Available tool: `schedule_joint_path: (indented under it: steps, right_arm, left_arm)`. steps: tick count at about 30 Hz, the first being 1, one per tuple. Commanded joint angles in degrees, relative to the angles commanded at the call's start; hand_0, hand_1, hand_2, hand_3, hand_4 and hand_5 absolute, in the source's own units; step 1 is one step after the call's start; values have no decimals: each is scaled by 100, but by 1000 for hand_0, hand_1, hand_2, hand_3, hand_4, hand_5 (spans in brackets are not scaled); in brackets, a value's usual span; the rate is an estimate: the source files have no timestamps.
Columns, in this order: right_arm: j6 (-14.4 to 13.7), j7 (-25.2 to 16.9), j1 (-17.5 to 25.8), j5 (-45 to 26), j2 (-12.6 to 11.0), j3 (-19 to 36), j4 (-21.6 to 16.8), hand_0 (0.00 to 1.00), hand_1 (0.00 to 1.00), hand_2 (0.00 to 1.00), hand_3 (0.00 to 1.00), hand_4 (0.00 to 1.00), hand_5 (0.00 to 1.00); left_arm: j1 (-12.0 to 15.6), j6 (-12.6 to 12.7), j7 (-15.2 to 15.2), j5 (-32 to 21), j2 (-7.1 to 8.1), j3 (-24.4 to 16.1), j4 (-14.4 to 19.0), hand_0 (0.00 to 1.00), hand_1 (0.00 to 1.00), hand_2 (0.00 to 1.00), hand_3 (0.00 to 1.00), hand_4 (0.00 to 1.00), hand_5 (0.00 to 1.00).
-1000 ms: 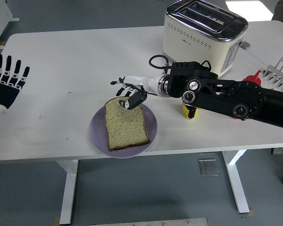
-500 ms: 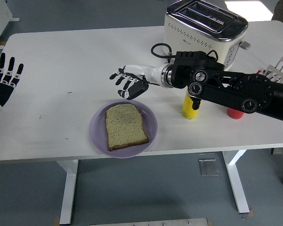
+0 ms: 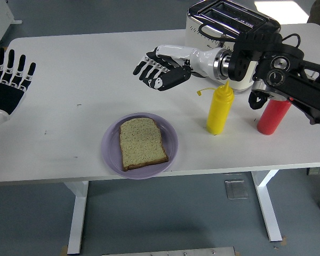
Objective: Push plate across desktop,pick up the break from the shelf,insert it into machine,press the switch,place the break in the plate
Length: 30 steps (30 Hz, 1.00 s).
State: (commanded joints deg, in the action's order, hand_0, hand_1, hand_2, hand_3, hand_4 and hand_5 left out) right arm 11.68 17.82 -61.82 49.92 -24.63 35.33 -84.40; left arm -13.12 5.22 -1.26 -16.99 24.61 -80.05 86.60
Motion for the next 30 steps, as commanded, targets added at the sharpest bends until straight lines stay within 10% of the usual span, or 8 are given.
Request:
schedule_joint_path:
  steps: [12,30]
  right_arm:
    - [-829,-740,1298,-1486,-664,2094,-776,656,650,632,635,540,162]
    - [-1727,-1489,3452,-4223,-207,4341,-556,784,726,685,673,674,379]
  left_arm:
    - [17,72,-13,-227,-35,66,451,796,714,662,671,757,998]
    - [-139,242,-64,-959,-51,232,1044,798,727,675,686,757,998]
